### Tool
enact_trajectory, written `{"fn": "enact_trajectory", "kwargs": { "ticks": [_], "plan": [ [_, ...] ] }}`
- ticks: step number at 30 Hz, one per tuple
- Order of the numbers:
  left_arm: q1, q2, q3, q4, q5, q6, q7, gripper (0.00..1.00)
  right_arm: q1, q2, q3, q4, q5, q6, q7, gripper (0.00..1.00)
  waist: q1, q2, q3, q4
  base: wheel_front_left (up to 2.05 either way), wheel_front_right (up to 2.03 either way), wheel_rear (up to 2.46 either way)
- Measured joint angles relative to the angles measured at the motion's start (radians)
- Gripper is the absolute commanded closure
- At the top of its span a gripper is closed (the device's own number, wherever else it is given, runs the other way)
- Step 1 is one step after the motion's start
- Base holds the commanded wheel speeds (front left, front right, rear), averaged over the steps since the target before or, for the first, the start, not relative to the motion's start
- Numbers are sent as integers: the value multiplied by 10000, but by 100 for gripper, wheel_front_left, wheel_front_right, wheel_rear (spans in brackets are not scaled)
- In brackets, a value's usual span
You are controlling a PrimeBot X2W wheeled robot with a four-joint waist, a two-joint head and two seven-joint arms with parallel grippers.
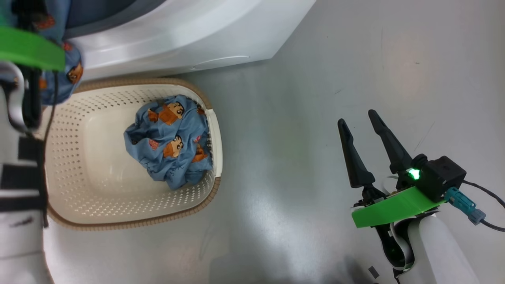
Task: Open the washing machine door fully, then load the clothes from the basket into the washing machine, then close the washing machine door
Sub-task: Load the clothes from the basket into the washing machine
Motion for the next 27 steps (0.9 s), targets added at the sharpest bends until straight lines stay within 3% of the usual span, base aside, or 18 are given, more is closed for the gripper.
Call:
{"fn": "enact_trajectory", "kwargs": {
  "ticks": [27],
  "plan": [
    [3643, -568, 1080, -2750, -56, 280, 0, 0, 1, -21, -31, 100, -132, 0, 0, 0, 0, 1, -299, 326, 0, 0, 0]
  ]
}}
